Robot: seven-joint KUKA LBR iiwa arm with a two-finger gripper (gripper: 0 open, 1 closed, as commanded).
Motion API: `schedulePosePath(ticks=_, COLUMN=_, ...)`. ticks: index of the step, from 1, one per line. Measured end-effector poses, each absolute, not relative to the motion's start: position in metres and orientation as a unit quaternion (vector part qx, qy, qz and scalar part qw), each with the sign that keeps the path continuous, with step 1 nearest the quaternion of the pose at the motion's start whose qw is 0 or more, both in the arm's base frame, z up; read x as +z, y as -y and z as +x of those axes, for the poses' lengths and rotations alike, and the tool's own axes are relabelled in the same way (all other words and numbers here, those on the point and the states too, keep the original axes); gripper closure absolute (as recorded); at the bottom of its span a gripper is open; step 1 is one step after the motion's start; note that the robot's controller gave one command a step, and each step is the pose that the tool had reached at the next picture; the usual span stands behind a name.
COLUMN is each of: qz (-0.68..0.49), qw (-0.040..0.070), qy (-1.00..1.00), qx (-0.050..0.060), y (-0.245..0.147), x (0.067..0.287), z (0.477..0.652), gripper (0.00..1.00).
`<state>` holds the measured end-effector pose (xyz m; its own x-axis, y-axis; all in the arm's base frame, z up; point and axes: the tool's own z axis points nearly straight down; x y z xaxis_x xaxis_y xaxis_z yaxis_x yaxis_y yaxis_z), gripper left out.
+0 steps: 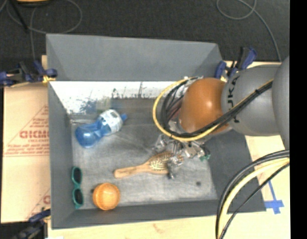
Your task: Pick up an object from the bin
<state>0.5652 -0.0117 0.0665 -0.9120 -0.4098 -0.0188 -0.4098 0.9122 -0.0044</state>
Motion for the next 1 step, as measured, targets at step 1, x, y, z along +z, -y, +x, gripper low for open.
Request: schedulePosePath(ticks=1, qz=-0.210, qw=0.006, qy=-0.978, qx=-0.001, y=0.0125, x=0.0810, z=0.5648, gripper=1.00)
